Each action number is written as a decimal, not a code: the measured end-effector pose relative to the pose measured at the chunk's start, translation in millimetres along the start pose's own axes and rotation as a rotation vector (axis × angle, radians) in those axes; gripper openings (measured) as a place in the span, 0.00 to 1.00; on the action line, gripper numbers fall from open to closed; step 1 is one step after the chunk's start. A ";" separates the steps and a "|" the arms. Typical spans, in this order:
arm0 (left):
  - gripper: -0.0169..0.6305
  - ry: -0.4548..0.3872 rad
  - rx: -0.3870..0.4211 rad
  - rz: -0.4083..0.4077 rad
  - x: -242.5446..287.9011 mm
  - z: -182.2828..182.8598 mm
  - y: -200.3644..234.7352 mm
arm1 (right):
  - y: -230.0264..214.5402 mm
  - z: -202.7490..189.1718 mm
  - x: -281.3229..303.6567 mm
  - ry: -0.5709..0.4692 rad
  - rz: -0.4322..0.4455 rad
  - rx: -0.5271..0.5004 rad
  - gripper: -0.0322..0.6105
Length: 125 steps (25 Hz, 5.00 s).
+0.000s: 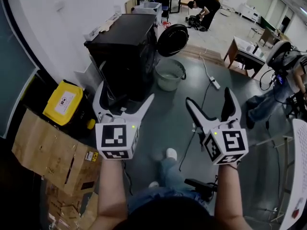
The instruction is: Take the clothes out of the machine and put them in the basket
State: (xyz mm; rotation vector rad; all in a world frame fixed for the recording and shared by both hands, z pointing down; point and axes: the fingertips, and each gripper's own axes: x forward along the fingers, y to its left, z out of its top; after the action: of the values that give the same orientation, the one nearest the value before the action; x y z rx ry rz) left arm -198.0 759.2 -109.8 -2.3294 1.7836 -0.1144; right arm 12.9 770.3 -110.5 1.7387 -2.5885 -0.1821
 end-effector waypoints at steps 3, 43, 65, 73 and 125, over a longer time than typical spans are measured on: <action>0.89 0.033 0.018 0.008 18.0 -7.6 4.1 | -8.4 -8.7 14.6 0.030 -0.006 -0.005 0.88; 0.89 0.126 -0.016 0.081 314.3 -30.3 11.2 | -207.7 -69.3 253.8 0.142 0.006 0.029 0.87; 0.89 0.184 -0.122 -0.002 544.6 -105.5 141.6 | -216.2 -103.9 510.6 0.270 -0.070 0.014 0.87; 0.89 0.218 -0.137 -0.053 603.6 -132.9 167.5 | -216.7 -105.2 575.9 0.301 -0.094 -0.043 0.87; 0.88 0.579 -0.181 -0.006 827.1 -282.0 57.8 | -429.4 -293.1 720.0 0.572 0.017 0.194 0.87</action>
State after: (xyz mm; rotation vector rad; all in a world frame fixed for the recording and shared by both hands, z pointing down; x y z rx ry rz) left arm -84.4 -83.1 101.3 -2.6118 2.1057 -0.7226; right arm 158.3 -80.5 98.8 1.5232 -2.2451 0.5069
